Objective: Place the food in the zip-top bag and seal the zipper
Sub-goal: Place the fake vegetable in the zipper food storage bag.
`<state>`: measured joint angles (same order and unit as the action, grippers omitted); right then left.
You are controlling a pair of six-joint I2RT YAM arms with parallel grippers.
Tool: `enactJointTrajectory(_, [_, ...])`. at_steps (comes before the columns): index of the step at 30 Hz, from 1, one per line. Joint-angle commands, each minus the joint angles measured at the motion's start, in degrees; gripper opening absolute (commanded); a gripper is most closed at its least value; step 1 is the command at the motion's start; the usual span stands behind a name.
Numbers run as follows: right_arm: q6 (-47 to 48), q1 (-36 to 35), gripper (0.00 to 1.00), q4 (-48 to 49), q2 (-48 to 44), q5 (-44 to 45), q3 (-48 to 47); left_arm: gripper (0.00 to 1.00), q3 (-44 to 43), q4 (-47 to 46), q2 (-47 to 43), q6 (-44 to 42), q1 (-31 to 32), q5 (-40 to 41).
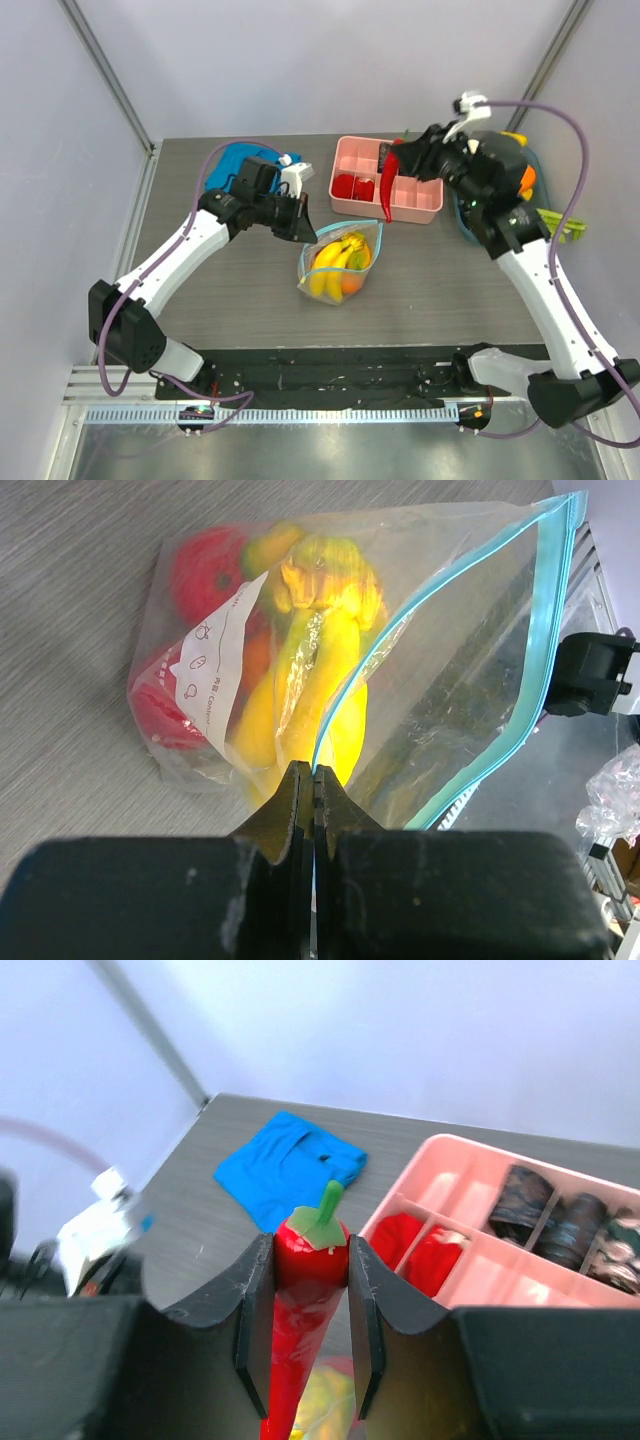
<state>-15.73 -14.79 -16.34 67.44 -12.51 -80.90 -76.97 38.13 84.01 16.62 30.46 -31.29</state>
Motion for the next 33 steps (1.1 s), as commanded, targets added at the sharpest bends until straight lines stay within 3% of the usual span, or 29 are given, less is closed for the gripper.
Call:
enactJointTrajectory(1, [10.79, -10.84, 0.01, 12.55, -3.45, 10.38, 10.56, 0.00, -1.16, -1.83, 0.98, 1.04, -0.31, -0.97])
enactJointTrajectory(6, [22.39, -20.97, 0.01, 21.15, -8.28, 15.67, 20.07, 0.00, -1.34, -1.66, 0.81, 1.22, -0.31, -0.79])
enactJointTrajectory(10, [29.51, -26.51, 0.01, 26.35, -10.92, 14.45, 27.62, 0.00, -1.25, -1.57, 0.81, 1.22, -0.31, -0.70])
enactJointTrajectory(15, [36.19, -28.02, 0.01, 29.52, -13.03, 1.04, 32.03, 0.00, -1.52, -1.30, 1.16, 1.22, -0.31, -0.79])
enactJointTrajectory(27, [37.43, -28.02, 0.01, 31.28, -11.64, -20.43, 36.52, 0.00, -1.61, -0.86, 1.25, 0.87, -0.40, -0.97])
enactJointTrajectory(33, [46.29, -28.02, 0.01, 20.31, -9.70, -30.54, 33.27, 0.00, -1.61, -0.42, 0.81, 0.61, -0.66, -1.23])
